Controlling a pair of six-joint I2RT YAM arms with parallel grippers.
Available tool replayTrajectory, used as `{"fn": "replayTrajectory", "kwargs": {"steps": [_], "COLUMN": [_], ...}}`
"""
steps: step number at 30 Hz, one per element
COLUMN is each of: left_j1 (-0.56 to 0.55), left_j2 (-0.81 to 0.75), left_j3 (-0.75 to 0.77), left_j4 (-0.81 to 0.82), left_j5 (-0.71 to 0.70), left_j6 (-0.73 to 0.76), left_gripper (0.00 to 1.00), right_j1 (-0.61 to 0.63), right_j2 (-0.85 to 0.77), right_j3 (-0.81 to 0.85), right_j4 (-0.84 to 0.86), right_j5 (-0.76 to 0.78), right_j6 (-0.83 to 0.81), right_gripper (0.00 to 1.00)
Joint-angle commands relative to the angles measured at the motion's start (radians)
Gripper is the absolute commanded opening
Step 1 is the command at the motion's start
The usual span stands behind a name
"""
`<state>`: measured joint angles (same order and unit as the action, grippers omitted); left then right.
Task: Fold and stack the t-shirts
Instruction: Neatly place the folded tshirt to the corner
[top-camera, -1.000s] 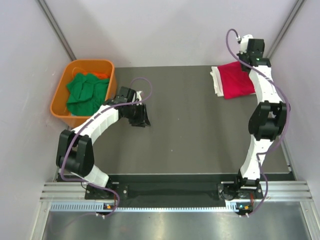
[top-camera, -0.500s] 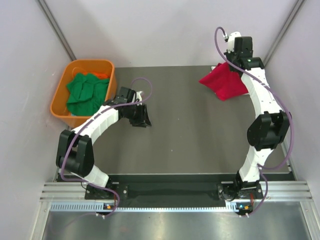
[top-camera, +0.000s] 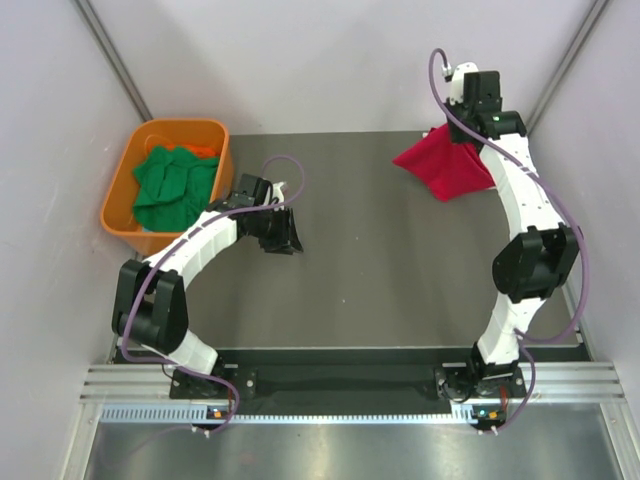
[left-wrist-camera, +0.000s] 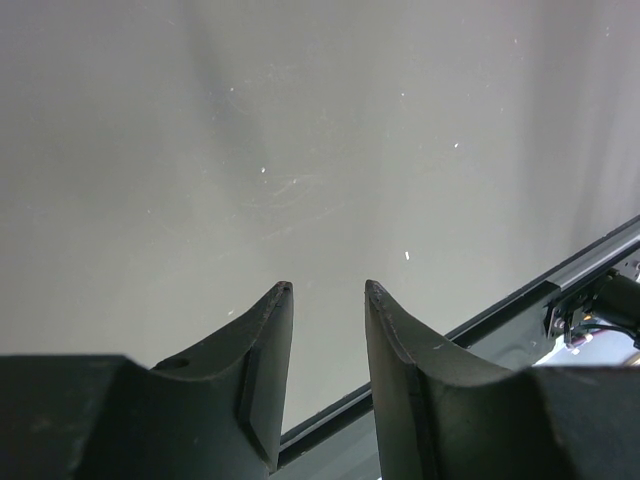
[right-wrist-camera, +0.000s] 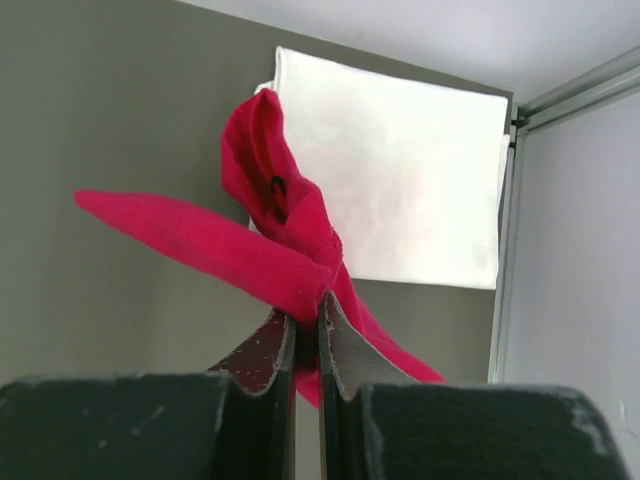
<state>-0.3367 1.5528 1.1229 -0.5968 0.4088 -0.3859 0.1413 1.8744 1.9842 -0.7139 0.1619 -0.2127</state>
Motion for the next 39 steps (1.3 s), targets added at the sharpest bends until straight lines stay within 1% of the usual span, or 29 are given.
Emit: {"fn": "replayTrajectory", "kwargs": {"steps": [1,8,12,20,22,23,25,27,29,34,39], "left_j1": [0.004,0.004,0.005,0.005,0.005,0.005,0.005,0.005,0.005,0.005,0.005], "left_j2": [-0.048,-0.053,-0.053,-0.043,-0.036,-0.031,-0.025,-0.017,-0.008,0.001,0.015], "left_j3": [-0.005,-0.005,-0.005,-0.006,-0.003,-0.003,-0.002,-0.002,-0.003,-0.003,-0.002], "left_j4": [0.037,0.032,0.029,0.025,0.025,0.026,0.026,0.026,0.028,0.025,0.025], "left_j5": [0.027,0.019,0.013,0.002,0.002,0.004,0.007,0.007,0.01,-0.002,0.002], "left_j6": [0.012,0.013,0.015,0.019,0.019,0.019,0.016,0.015,0.016,0.018,0.018], "left_gripper": [0.4,0.4,0.4,0.4,0.4,0.4,0.4,0.4,0.4,0.39,0.39], "right_j1": [0.011,0.001,-0.025,-0.134,-0.199,-0.215,-0.244,-0.256,-0.278,-0.318,-0.333], "right_j2": [-0.089,-0.038,-0.003,0.101,0.141,0.156,0.196,0.221,0.242,0.244,0.247], "right_j3": [0.084,0.163,0.162,0.166,0.179,0.195,0.209,0.211,0.191,0.124,0.114], "right_j4": [0.011,-0.024,-0.004,-0.002,-0.004,-0.001,0.004,0.036,0.091,0.217,0.309], "right_j5": [-0.025,-0.073,-0.107,-0.156,-0.159,-0.185,-0.183,-0.185,-0.22,-0.203,-0.249], "right_j6": [0.038,0.078,0.107,0.119,0.115,0.105,0.078,0.047,0.044,0.062,0.061], "right_gripper": [0.0,0.0,0.0,0.0,0.0,0.0,0.0,0.0,0.0,0.0,0.0]}}
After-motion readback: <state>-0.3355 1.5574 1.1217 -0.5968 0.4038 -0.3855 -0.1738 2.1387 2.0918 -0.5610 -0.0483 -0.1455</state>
